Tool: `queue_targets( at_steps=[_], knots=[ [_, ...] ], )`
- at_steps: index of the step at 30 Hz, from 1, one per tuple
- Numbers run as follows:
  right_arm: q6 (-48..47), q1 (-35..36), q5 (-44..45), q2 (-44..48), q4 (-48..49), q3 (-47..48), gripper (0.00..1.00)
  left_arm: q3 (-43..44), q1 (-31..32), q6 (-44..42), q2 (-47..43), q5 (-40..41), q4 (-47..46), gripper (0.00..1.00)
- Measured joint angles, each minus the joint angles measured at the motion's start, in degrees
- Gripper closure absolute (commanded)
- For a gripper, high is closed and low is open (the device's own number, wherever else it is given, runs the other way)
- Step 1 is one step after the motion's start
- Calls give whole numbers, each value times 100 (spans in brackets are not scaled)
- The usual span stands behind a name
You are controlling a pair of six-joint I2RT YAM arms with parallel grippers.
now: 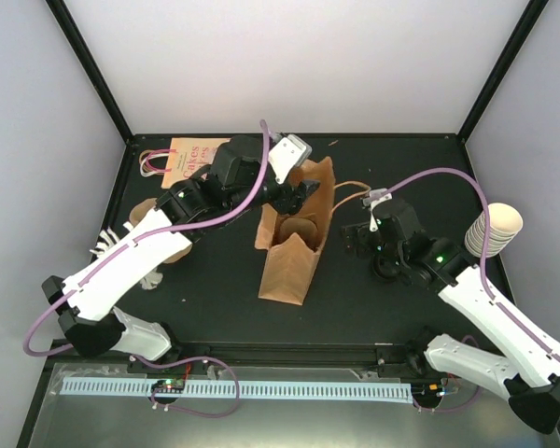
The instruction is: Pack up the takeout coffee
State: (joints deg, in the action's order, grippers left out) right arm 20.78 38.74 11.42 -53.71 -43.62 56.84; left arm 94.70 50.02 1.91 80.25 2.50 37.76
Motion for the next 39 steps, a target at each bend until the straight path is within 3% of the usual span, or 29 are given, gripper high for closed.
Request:
queue_targets(
  at_steps=[1,4,11,21,31,39],
  knots=[
    [24,0,-2,-42,0,-24,4,0,2,81,11,-122,-13,11],
    [107,-31,-4,-160,-4,-55,4,22,24,179,11,-404,-7,2],
    [372,-96,13,-258,-52,-57,4,372,48,719,-337,-505,361,1],
    [662,-101,125,-205,-219,-59,4,516,-57,1878,-1746,579,2100,1],
    [876,-103,114,177,-122,-951,6,-1526,-1086,2855,-3283,1292,3362,1],
    [1163,-116,-240,221,-20,-1386,10,-3073,-1370,3329,-3661,1110,3143,1]
  ],
)
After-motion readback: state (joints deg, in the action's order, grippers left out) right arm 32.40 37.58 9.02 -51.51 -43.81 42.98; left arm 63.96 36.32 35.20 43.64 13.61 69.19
